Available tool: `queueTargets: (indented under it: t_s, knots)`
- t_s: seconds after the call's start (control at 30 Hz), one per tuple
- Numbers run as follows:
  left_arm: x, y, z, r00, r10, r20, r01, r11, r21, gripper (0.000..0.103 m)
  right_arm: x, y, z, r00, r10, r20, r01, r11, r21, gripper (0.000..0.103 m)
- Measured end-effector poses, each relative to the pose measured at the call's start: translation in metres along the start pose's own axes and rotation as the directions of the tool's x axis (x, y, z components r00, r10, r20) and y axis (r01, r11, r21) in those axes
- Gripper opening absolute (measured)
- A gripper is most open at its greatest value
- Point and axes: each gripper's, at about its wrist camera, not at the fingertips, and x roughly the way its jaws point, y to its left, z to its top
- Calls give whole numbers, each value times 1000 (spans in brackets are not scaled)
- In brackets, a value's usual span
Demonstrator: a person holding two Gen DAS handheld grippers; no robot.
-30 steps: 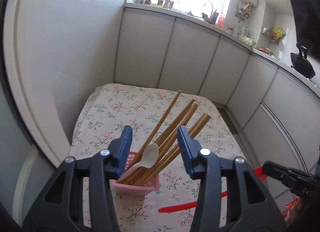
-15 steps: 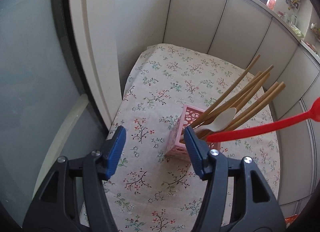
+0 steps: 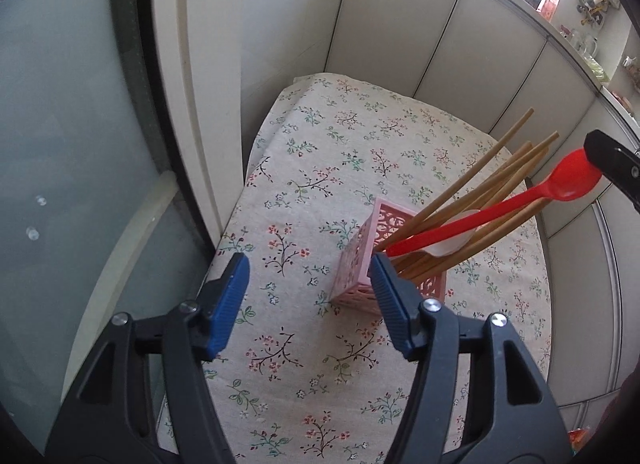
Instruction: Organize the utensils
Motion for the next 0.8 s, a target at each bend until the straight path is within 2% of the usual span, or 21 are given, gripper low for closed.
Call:
queueTargets:
  t_s: [0.03,0.07,0.2,0.27,0.33,0.43,0.53,0.67,0.8]
  knots:
    - [-1,0,-1,1000,-2,2,2,1000,2,66,-3,-2,1,1000,9,9,-9,1000,11,35]
    - [-2,-1,-1,1000,-4,4,4,1000,5,67,-8,-3,0,1000,21,22,-22,1000,16,39]
    - [-11,-7,-5,1000,-16,18,16,1000,17,74,-32,-9,-3,998,25,57,-26,1000,13,46]
    - [-17,-12,-7,999,-30,22,30,999,25,76,-50,-16,-7,997,25,73,-27,999,28,55]
    - [-26,-19,-10,998,-53,26,52,998,34,79,-71,-27,-16,996,1,84,-5,999,50,72]
    - [-49,-34,-18,995,-73,63,70,996,60,89,-107,-45,-32,993,-55,104,46,995,89,89]
    - [-76,-54,-30,994,-52,98,42,994,101,101,-144,-63,-48,987,-124,105,112,987,118,100]
    - [-120,-78,-53,990,-71,125,49,984,173,102,-192,-78,-69,975,-205,80,195,973,123,103]
    - [-176,-97,-80,969,-109,222,54,969,242,102,-244,-81,-93,960,-267,86,256,959,123,103]
